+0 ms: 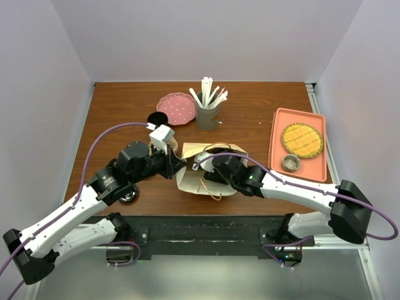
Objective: Pack the takeout coffee
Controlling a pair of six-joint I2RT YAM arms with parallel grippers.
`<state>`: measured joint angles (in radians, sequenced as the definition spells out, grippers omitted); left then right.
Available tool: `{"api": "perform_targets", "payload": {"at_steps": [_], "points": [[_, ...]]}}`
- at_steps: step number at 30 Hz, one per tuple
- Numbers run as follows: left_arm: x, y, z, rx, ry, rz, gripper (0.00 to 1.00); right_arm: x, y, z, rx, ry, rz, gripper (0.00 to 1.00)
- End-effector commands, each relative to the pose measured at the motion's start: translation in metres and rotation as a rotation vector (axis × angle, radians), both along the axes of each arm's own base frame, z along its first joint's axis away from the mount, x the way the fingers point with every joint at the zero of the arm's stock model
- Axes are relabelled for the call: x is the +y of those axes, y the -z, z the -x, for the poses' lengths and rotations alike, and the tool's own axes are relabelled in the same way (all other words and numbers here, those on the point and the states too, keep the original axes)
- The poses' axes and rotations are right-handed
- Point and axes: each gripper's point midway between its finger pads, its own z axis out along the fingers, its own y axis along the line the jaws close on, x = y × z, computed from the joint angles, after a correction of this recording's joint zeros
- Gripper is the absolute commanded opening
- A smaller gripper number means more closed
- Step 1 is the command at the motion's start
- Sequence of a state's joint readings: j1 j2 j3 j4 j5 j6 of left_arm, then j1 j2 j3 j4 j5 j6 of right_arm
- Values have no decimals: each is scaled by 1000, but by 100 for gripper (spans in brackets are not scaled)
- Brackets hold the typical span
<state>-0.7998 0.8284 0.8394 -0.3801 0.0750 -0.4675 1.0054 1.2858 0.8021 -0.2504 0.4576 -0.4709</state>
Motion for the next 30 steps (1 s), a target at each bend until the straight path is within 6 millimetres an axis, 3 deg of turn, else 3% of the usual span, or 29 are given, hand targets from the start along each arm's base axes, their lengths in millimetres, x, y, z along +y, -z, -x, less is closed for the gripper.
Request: {"api": "perform_targets", "payload": {"at_steps": [1, 8, 18, 22, 23, 26, 30], "points": [[-3, -15, 7, -16, 38, 23, 0, -12, 29, 3, 77, 58, 33, 43], [-4, -15, 6, -14, 39, 21, 0, -13, 23, -1, 64, 72, 19, 45], [-8, -17, 2, -11, 40, 12, 0, -13, -3, -6, 33, 86, -4, 70], [-9, -18, 0, -8, 37, 8, 0, -14, -5, -6, 33, 86, -2, 77], [-10, -18, -1, -3, 37, 4, 0, -14, -6, -6, 32, 86, -4, 84], [-10, -21, -1, 1, 34, 11, 0, -16, -8, -5, 34, 89, -7, 91], [-11, -25, -1, 8, 31, 20, 0, -16, -13, -5, 30, 89, -9, 95]]}}
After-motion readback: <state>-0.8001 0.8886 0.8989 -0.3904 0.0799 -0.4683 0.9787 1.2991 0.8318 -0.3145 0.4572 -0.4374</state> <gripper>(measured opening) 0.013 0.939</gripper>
